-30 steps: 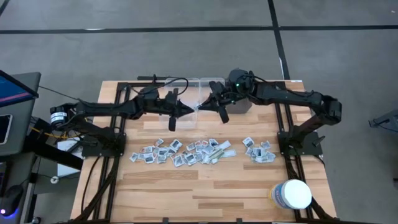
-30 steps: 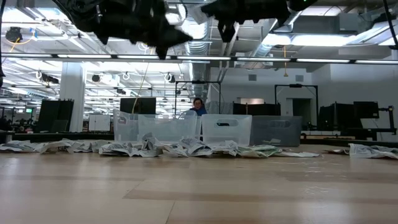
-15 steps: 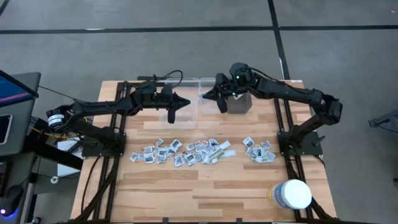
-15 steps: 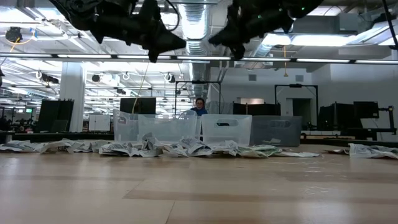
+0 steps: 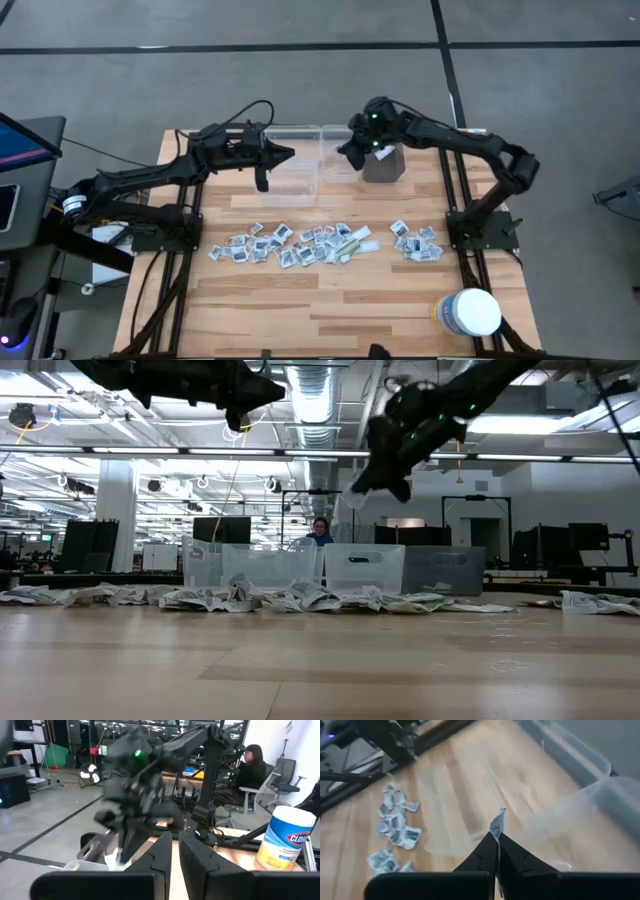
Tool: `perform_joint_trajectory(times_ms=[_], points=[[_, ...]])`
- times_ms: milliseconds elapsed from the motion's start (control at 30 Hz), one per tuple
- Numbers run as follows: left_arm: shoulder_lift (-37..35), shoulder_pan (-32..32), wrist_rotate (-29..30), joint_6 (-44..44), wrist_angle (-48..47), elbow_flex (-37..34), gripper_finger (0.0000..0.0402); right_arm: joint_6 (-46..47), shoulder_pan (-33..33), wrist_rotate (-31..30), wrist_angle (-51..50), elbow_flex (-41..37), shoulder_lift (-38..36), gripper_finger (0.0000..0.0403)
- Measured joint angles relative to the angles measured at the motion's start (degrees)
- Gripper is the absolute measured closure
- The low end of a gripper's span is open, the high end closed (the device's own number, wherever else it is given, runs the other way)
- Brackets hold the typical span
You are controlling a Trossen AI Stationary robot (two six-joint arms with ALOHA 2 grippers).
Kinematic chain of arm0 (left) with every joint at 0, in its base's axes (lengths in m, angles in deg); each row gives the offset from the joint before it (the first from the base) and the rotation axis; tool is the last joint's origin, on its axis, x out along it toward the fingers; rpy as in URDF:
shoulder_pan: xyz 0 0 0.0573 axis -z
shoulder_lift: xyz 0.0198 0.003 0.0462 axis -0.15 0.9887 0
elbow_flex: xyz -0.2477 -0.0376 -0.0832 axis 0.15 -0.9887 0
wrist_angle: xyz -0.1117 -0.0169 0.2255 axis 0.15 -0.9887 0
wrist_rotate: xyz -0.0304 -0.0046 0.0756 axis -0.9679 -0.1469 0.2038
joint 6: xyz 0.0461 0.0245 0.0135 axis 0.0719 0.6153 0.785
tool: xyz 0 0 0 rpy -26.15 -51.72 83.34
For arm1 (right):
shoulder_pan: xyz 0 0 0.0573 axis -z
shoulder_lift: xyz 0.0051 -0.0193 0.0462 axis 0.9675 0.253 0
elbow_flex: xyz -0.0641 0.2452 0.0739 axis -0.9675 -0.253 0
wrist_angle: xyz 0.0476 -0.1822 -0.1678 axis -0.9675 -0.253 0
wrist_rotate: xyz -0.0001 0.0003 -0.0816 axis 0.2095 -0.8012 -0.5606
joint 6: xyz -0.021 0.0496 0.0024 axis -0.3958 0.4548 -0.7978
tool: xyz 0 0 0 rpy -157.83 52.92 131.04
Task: Pick & Place First Aid Supplies
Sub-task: Put the alcohol pad into the top right transparent bin
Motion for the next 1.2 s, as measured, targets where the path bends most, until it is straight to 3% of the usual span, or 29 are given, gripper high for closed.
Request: perform_joint_trajectory(times_ms=[167,533,967,1200], points=[[0.12,0.0,0.02,0.02,-0.18,0.0,0.0367,2.8,2.02,2.15,0.2,-0.09,5.19,0.0403],[0.35,0.02,1.68,-1.55,-0.16,-0.79,0.0366,4.05,5.04,10.79,-0.49,-0.07,5.47,0.0403],[0.35,0.07,1.92,-3.23,-0.09,-0.8,0.0366,-3.08,2.36,0.95,-0.91,0.01,5.47,0.0403],[0.35,0.07,1.92,-3.65,0.07,-0.81,0.0366,-15.05,1.26,-6.19,-10.66,5.36,5.47,0.0403]])
